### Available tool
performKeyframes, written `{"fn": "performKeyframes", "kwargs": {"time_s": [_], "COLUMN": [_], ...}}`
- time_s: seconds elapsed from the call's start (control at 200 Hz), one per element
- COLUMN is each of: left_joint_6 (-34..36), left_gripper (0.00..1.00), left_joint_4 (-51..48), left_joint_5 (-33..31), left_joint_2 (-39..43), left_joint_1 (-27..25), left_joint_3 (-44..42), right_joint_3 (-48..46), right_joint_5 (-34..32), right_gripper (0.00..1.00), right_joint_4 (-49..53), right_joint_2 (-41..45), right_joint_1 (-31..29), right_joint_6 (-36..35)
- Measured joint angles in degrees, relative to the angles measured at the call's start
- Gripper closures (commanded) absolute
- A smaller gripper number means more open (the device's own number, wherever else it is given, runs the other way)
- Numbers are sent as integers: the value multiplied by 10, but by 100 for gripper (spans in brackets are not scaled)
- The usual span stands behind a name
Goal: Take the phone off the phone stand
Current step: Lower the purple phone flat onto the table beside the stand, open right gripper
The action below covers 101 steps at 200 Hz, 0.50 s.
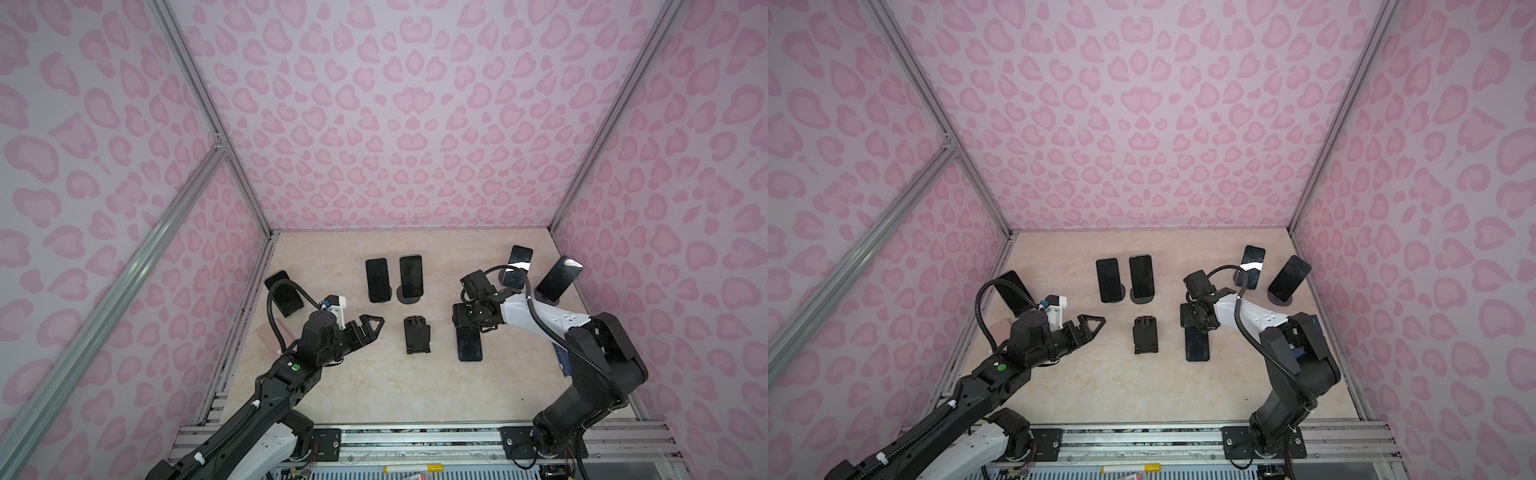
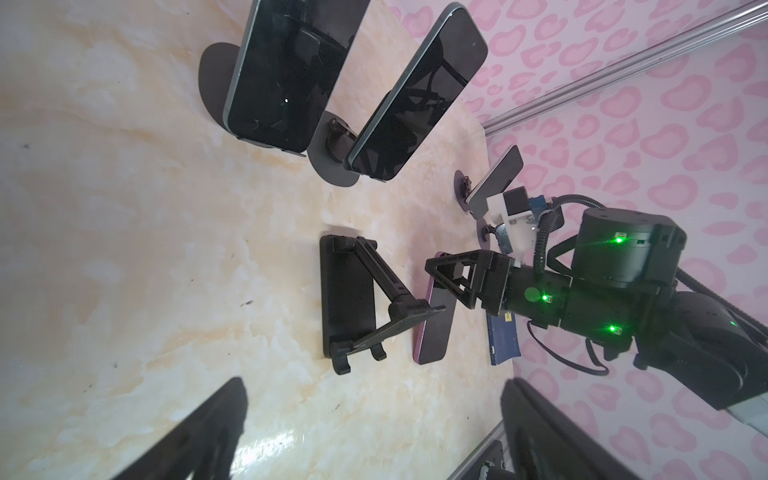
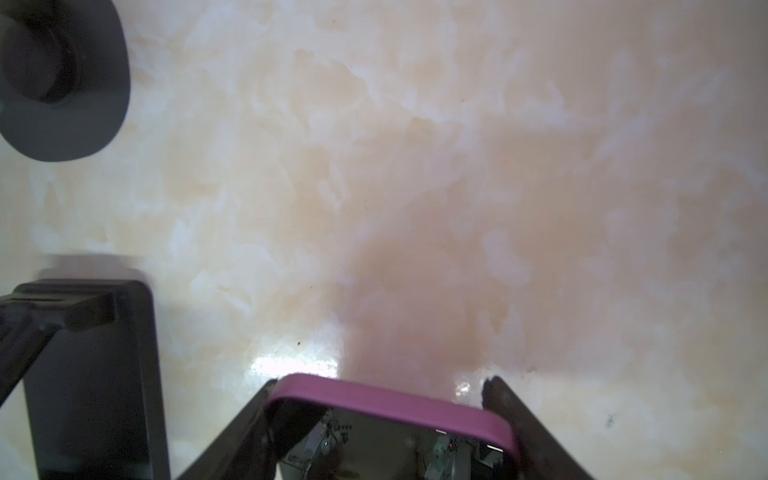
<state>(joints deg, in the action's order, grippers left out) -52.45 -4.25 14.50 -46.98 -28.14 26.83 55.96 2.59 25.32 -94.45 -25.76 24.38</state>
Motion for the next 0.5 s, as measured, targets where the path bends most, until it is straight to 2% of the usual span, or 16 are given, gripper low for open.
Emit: {"fn": "performKeyframes", "kwargs": {"time_s": [0.505], "left_joint_6": [0], "left_gripper": [2], "left_joint_4": [1], "left_joint_5": [-7], "left_joint_2": [-3], "left_joint_1": [0], "left_joint_3": [-10], "right_joint_3": [-22], "right_joint_5": [4], "right_gripper": [38], "right_joint_4": [-21], "right_joint_2": [-22], "right_joint_1": [7], "right_joint_6": [7]}}
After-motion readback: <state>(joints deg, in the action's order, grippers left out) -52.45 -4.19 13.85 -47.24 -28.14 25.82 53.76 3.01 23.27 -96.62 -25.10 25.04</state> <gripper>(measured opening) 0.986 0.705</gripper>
